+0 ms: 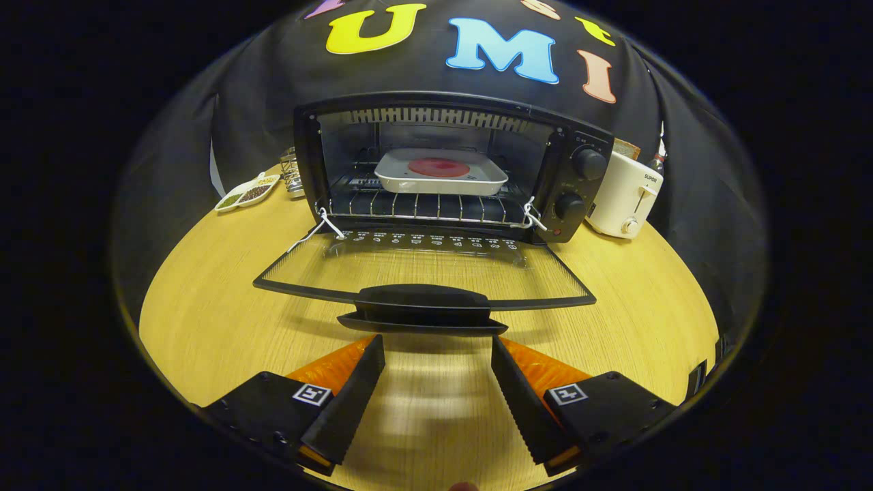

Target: Open the toaster oven, put the food inside, and close the toaster oven door.

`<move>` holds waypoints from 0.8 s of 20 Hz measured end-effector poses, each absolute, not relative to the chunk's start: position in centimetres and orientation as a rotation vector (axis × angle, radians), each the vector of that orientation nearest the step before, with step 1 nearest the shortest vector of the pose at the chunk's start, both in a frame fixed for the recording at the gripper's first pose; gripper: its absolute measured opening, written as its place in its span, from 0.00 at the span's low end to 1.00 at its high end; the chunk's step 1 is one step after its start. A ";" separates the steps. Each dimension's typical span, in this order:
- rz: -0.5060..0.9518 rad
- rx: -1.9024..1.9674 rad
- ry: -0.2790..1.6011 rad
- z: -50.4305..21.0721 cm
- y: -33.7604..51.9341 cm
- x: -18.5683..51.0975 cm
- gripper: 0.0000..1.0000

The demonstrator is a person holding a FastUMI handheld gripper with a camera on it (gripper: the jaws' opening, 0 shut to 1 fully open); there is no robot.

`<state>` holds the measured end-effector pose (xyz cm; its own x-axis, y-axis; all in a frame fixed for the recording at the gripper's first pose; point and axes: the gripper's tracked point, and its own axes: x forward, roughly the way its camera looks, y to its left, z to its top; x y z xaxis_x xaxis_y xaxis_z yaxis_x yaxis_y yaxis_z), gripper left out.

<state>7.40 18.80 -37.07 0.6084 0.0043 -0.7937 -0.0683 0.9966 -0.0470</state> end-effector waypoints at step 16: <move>0.048 -0.064 0.701 -29.5 18.4 10.5 0.99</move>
<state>10.50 18.36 -29.50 0.7633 0.0228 -0.6456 -0.0660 0.9969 -0.0429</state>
